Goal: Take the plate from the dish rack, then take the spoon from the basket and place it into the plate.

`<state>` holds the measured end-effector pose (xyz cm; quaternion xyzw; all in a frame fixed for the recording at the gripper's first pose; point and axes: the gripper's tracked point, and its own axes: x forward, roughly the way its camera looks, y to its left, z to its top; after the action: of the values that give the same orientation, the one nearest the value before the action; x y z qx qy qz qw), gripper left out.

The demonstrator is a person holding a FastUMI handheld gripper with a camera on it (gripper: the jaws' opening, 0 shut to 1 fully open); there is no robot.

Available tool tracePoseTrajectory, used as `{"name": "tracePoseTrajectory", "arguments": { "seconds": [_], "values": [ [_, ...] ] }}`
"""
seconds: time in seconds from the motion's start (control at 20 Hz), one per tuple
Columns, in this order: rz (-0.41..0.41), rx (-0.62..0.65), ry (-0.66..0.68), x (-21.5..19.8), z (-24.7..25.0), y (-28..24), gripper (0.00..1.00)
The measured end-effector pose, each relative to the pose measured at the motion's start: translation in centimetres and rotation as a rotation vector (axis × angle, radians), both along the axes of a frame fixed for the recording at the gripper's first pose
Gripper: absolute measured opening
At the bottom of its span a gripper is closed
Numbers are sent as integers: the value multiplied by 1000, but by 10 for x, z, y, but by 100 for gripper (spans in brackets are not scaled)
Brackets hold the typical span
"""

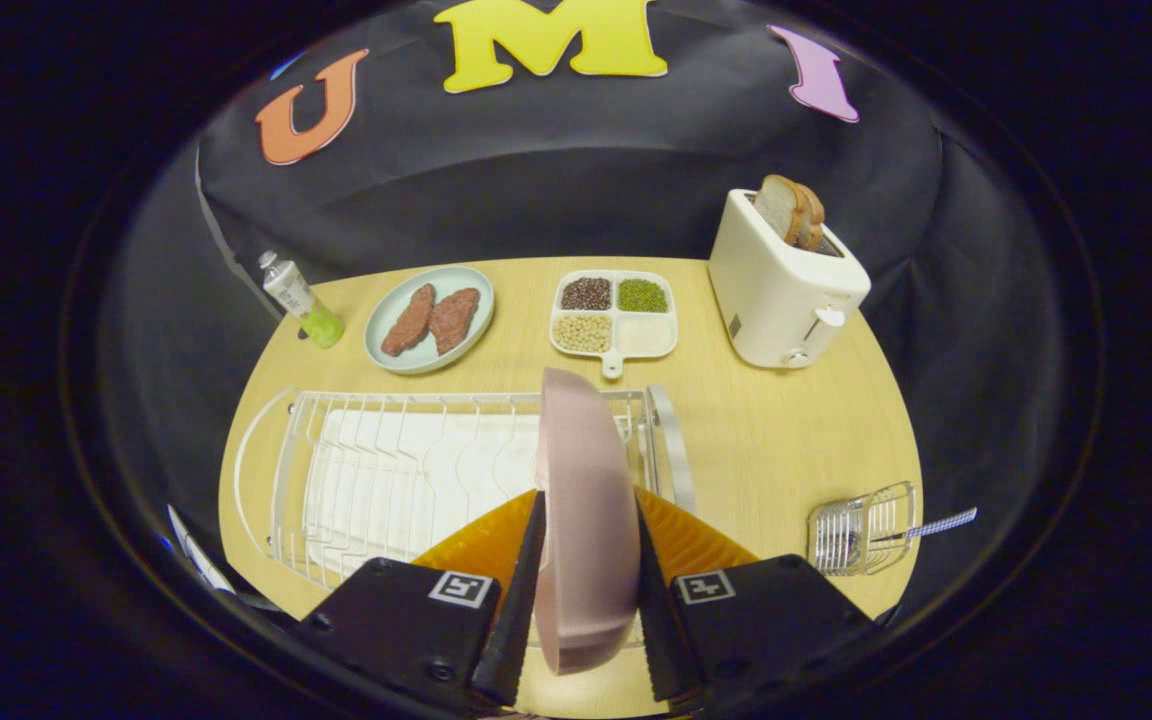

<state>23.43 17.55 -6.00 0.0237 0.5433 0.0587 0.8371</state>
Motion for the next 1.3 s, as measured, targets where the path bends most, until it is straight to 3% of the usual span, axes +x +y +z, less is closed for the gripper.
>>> {"name": "tracePoseTrajectory", "arguments": {
  "seconds": [0.15, 0.4, 0.7, 0.95, 1.3],
  "values": [
    [-31, -66, -7, -2, 6, -3, 39],
    [-58, -221, -59, 2, 24, -14, 34],
    [-77, -297, -124, -2, 50, -28, 32],
    [-39, -119, -145, -38, 63, -20, 30],
    [6, 167, -147, -128, 48, -26, 29]
  ]
}}
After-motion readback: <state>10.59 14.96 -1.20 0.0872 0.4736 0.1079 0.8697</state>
